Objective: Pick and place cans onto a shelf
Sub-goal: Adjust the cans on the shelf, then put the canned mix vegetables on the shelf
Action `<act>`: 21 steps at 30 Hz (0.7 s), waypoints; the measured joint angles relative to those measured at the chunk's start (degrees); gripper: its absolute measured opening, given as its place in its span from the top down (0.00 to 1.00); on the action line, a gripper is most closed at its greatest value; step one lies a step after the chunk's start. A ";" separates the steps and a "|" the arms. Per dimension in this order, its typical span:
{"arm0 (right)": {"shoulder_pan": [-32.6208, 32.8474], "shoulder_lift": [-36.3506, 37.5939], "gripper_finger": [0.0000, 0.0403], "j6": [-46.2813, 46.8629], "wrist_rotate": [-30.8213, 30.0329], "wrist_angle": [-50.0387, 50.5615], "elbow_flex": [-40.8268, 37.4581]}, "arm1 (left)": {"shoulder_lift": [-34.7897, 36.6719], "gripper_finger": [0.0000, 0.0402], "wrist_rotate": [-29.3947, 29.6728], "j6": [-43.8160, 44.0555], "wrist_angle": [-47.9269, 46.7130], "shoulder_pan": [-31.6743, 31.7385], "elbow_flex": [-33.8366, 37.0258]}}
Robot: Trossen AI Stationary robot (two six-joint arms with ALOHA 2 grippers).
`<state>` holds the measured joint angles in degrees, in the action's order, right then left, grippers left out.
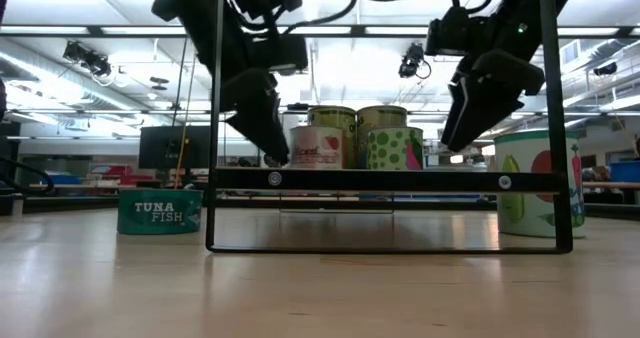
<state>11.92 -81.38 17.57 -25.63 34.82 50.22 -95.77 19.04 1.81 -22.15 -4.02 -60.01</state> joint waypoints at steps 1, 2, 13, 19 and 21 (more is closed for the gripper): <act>0.15 0.00 0.10 0.24 -0.05 -0.15 0.00 | 0.00 0.08 0.07 -0.10 0.91 0.01 0.00; 0.28 0.00 0.10 0.27 -0.09 -0.12 0.00 | 0.00 0.08 0.12 -0.15 1.58 -0.01 0.00; 0.86 0.22 0.10 0.00 -0.34 0.35 0.00 | 0.57 0.08 0.26 -1.38 3.89 -0.02 0.00; 2.72 2.19 0.10 0.61 1.14 1.29 0.00 | 4.82 0.08 -6.48 -0.01 -1.22 -0.96 -0.02; 3.83 3.21 0.10 0.45 2.67 1.43 0.00 | 6.20 0.08 -9.91 0.60 -3.25 -1.14 -0.03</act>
<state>15.75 -78.18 18.03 -22.96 36.25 50.22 -89.56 9.13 2.40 -25.40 -5.16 -60.04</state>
